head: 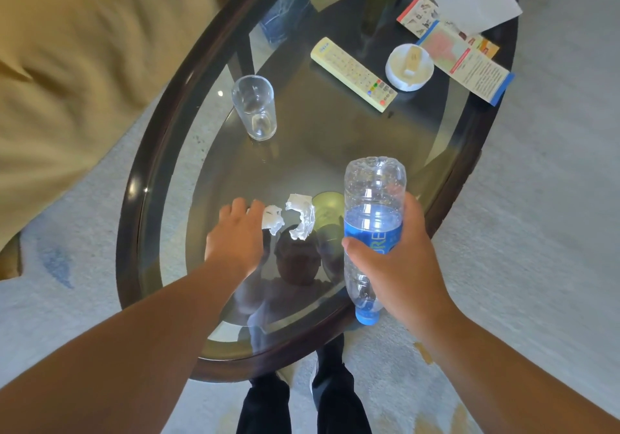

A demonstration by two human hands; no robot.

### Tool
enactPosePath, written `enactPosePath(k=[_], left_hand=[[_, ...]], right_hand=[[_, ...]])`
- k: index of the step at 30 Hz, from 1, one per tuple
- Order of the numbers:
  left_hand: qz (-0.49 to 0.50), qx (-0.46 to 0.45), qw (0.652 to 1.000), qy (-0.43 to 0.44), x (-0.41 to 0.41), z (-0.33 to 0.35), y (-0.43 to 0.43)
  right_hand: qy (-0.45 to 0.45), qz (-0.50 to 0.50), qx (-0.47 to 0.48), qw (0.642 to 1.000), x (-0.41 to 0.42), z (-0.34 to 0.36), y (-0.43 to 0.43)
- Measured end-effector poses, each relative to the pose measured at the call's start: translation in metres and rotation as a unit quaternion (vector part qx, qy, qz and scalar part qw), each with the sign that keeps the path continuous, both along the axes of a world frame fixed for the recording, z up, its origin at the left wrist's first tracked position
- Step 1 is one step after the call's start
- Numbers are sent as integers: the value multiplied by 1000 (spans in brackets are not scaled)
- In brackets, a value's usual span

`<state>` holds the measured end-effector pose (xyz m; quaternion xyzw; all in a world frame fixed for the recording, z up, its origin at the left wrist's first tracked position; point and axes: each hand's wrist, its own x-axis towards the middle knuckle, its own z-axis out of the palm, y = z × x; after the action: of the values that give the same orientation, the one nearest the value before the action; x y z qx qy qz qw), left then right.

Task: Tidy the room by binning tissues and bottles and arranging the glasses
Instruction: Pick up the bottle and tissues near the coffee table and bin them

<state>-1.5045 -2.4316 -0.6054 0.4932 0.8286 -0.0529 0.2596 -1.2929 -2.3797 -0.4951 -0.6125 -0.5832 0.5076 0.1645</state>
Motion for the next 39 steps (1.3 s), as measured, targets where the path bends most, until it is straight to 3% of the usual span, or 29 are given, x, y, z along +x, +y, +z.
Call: enactPosePath(k=[9, 15, 21, 28, 39], left_hand=[[76, 36, 995, -57, -20, 22, -1], [36, 120, 990, -67, -27, 50, 4], [13, 119, 987, -103, -13, 59, 20], [-65, 47, 992, -97, 22, 28, 36], [-117, 1, 992, -43, 40, -14, 37]], right_hand=[[3, 5, -10, 1000, -10, 11, 13], [23, 1, -7, 1000, -16, 26, 17], [24, 0, -1, 1000, -12, 32, 22], [11, -16, 0, 1000, 1, 17, 29], [4, -29, -5, 1000, 15, -2, 36]])
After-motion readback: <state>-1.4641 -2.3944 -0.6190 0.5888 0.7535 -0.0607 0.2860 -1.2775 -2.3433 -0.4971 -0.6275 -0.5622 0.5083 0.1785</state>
